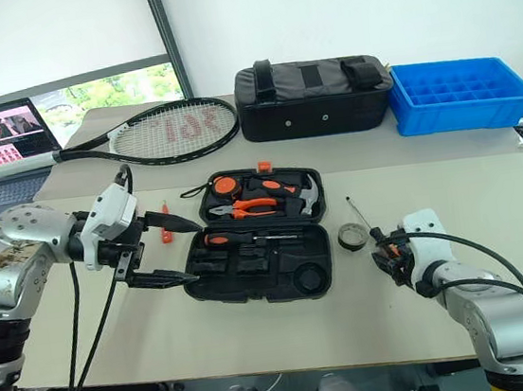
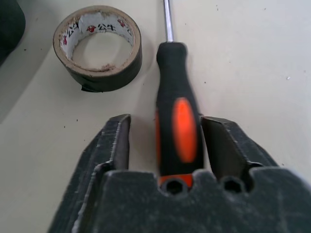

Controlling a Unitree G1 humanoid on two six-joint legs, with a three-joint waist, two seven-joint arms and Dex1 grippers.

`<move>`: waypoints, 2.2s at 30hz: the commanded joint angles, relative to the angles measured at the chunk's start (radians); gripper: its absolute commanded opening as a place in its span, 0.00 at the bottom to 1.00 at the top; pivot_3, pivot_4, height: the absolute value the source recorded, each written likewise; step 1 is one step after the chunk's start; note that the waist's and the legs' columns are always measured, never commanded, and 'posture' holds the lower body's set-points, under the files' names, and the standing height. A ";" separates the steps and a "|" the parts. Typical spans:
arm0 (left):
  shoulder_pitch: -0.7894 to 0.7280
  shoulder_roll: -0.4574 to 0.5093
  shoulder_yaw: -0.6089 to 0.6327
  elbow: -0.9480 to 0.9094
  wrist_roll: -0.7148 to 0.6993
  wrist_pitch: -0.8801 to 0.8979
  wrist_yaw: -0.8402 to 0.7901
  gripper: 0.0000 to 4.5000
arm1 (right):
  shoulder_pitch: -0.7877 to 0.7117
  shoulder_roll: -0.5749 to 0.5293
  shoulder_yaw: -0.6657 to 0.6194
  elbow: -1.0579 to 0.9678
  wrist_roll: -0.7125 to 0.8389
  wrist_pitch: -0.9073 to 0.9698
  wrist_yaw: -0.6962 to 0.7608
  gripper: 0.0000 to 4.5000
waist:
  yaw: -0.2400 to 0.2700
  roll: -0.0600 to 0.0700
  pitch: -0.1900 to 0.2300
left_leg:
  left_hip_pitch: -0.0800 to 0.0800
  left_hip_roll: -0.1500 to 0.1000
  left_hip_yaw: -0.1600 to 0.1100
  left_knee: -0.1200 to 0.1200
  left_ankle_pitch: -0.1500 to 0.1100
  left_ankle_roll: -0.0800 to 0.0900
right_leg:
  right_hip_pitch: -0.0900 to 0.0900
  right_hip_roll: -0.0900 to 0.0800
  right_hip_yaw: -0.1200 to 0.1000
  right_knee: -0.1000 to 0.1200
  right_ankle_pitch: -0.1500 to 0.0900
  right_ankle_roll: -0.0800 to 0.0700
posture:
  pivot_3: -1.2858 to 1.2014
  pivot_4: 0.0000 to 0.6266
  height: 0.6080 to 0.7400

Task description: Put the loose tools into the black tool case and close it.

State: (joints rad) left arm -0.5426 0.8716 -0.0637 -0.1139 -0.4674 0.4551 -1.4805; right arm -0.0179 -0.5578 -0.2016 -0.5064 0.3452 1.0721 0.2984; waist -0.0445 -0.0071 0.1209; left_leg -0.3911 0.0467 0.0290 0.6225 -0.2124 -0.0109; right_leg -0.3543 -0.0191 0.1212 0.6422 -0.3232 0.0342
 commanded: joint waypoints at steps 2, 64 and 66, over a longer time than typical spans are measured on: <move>0.003 0.021 0.034 -0.017 -0.014 -0.022 -0.004 1.00 | -0.016 -0.007 -0.022 -0.003 -0.018 -0.032 -0.006 0.22 | 0.001 0.000 0.000 | 0.000 0.000 0.000 0.000 0.000 0.000 | 0.000 0.000 0.000 0.000 0.000 0.000 | 0.52 0.24 0.76; 0.283 0.100 0.333 0.003 -0.122 -0.039 0.117 1.00 | -0.543 0.114 0.374 0.682 -0.119 -0.886 0.761 0.21 | 0.002 -0.002 0.005 | 0.005 0.005 0.001 -0.006 0.000 0.000 | -0.002 0.003 -0.002 0.004 0.003 -0.008 | 0.52 0.24 0.76; 0.281 0.100 0.330 0.001 -0.124 -0.038 0.120 1.00 | -0.540 0.115 0.392 0.696 -0.142 -0.912 0.767 0.07 | 0.001 -0.002 0.005 | 0.006 0.005 0.001 -0.006 0.000 0.000 | -0.002 0.003 -0.002 0.004 0.003 -0.008 | 0.52 0.24 0.76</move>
State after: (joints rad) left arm -0.2376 0.9626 0.2552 -0.1018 -0.5864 0.4327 -1.3639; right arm -0.5595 -0.4442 0.1844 0.1936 0.2175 0.2046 1.0639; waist -0.0435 -0.0092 0.1260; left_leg -0.3854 0.0514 0.0298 0.6163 -0.2125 -0.0109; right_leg -0.3564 -0.0162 0.1194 0.6465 -0.3200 0.0261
